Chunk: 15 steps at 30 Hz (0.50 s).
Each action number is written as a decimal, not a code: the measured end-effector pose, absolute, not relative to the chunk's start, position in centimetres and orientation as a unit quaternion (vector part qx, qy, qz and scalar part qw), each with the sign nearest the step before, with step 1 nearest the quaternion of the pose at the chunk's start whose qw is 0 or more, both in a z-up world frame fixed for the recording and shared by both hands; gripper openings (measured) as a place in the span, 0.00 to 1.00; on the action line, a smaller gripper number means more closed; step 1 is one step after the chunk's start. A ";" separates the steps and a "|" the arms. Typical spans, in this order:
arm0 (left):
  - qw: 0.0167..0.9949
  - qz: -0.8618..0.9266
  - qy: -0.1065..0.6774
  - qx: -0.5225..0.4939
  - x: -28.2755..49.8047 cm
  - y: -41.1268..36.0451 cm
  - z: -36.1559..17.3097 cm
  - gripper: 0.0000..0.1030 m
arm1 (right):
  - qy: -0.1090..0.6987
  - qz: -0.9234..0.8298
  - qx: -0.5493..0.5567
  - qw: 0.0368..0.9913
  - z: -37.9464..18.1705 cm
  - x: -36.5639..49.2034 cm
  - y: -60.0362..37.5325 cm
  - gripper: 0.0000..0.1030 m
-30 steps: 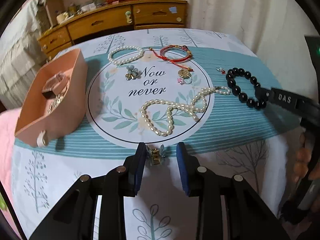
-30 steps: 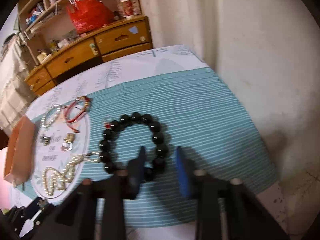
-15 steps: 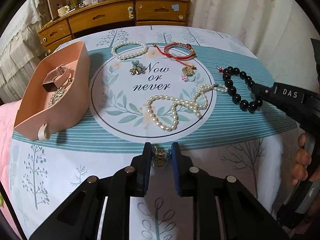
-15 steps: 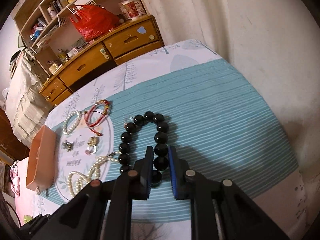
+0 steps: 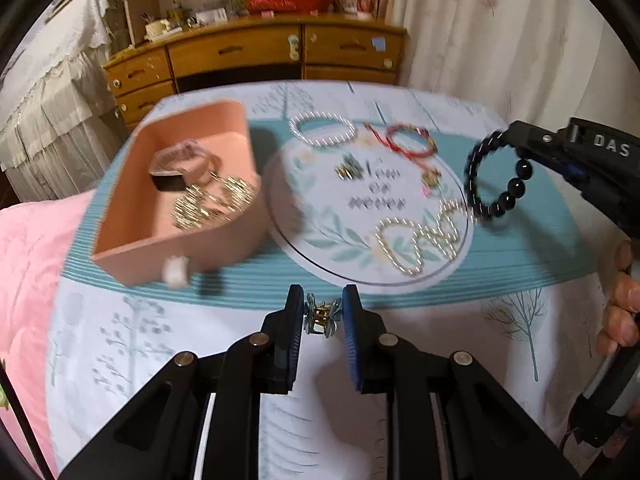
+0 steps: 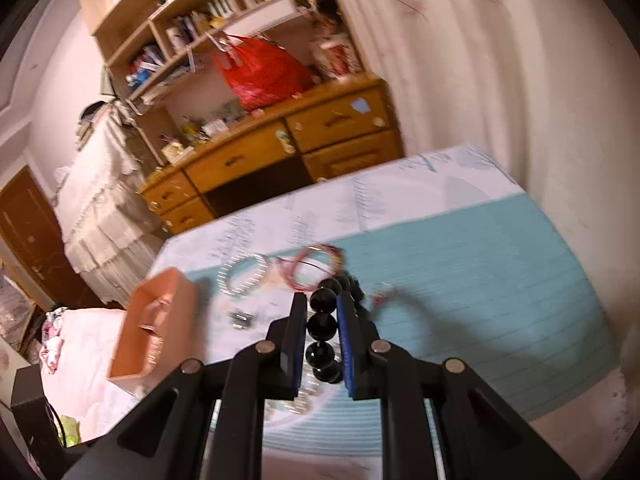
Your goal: Organize jewelry
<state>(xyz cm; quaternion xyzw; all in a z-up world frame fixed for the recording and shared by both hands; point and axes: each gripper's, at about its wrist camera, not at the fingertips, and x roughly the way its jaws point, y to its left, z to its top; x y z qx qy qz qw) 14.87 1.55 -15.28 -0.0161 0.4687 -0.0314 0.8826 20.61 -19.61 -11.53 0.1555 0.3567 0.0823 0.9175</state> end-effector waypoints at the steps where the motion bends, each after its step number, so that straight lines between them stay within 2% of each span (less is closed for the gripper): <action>1: 0.884 -0.031 0.466 -0.018 14.8 2.1 -14.9 0.17 | 0.353 0.088 0.155 0.919 -11.2 20.6 -18.9 0.14; 15: 0.911 -0.027 0.410 -0.041 15.7 10.9 -9.8 0.17 | 0.315 0.179 0.127 0.923 -7.5 20.0 -7.2 0.14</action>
